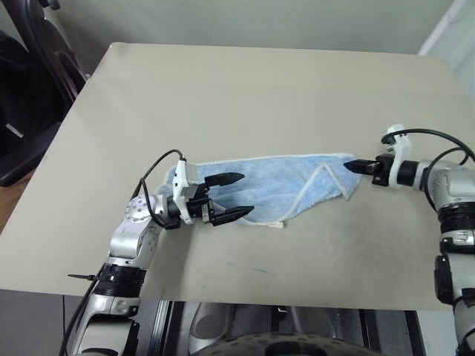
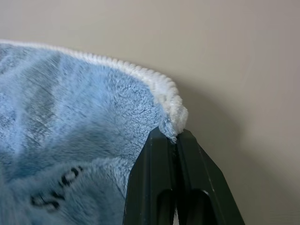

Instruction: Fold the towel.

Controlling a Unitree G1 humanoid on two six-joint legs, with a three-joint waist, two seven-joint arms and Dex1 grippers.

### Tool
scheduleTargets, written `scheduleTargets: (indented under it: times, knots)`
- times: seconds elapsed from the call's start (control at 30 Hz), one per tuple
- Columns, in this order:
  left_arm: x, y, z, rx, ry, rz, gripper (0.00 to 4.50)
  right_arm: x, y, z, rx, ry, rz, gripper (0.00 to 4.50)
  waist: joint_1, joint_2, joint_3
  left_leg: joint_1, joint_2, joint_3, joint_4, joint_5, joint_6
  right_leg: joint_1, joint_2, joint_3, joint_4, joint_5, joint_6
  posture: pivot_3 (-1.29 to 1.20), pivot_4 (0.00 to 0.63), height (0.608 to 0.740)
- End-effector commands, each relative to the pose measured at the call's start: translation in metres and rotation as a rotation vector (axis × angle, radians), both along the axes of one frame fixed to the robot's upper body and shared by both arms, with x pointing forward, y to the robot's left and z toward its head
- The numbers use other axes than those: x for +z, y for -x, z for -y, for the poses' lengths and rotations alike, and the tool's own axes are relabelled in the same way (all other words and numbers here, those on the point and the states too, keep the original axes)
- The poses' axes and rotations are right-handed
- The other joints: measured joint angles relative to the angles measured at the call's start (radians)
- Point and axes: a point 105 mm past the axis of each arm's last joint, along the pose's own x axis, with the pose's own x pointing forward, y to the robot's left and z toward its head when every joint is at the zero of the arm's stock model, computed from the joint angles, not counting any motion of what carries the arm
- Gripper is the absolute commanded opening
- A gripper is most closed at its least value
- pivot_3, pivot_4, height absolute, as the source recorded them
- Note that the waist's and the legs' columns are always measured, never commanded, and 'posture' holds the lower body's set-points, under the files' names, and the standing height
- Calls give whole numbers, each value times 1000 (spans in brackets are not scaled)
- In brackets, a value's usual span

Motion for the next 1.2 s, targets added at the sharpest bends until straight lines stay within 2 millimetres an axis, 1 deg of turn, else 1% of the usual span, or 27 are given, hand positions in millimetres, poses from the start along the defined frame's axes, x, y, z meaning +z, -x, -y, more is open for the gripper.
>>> scheduleTargets:
  times: [0.03,0.07,0.17,0.3,0.4,0.47,0.53,0.6,0.7,0.8,0.93,1.07,1.2]
  knots:
    - [11,-9,-7,42,17,55,4500,50,9,-8,89,17,179,34,1,0,0,0,0,0,0,0,0,0,0,0,0,-1,0,0,150,733]
    - [13,-14,-10,64,30,58,4500,62,13,-11,112,28,225,34,2,0,0,0,0,0,0,0,0,0,0,0,1,-1,0,0,150,733]
    - [22,-31,-21,159,69,71,4500,81,26,-18,162,66,285,34,3,-1,0,-1,0,0,0,1,-1,0,0,0,0,-2,1,0,150,733]
    - [36,-59,-47,304,99,90,4500,98,42,-31,229,96,337,34,3,-1,1,0,0,0,0,2,-2,1,0,0,0,-2,2,0,150,733]
    - [44,-69,-64,342,93,99,4500,108,53,-41,278,106,387,34,3,-2,1,-1,0,0,0,4,-5,1,0,0,0,-2,3,0,150,733]
    - [47,-73,-75,355,82,100,4500,115,60,-45,301,114,410,34,2,-2,1,-1,-1,1,0,7,-11,1,0,1,0,-1,6,0,150,733]
    - [48,-80,-90,402,73,88,4500,126,66,-48,317,108,453,34,2,-2,1,-1,-1,1,0,7,-11,1,0,1,0,0,12,0,150,733]
    - [43,-83,-105,423,33,74,4500,140,73,-49,331,106,521,34,2,-2,1,-2,-1,1,0,7,-10,1,0,1,0,-1,13,0,150,733]
    - [34,-82,-118,421,-23,43,4500,150,81,-47,332,111,556,34,3,-2,1,-4,-1,0,0,6,-9,-1,0,1,-1,-2,14,0,150,733]
    - [29,-83,-130,440,-45,20,4500,158,84,-40,307,130,577,34,5,-2,1,-5,-1,0,0,5,-9,-2,0,1,-1,-2,14,0,150,733]
    - [17,-83,-136,453,-69,-18,4500,171,91,-37,296,143,618,34,12,-2,1,-9,-1,0,1,5,-9,-4,0,1,-2,-2,15,0,150,733]
    - [5,-79,-129,411,-65,-62,4500,187,98,-39,299,134,664,34,12,-2,1,-10,-1,0,1,4,-9,-6,0,1,-2,-2,15,0,150,733]
    - [-2,-81,-122,403,13,-131,4500,200,105,-41,307,114,699,34,12,-2,1,-11,-1,0,2,5,-9,-6,0,1,-1,-2,16,0,150,733]
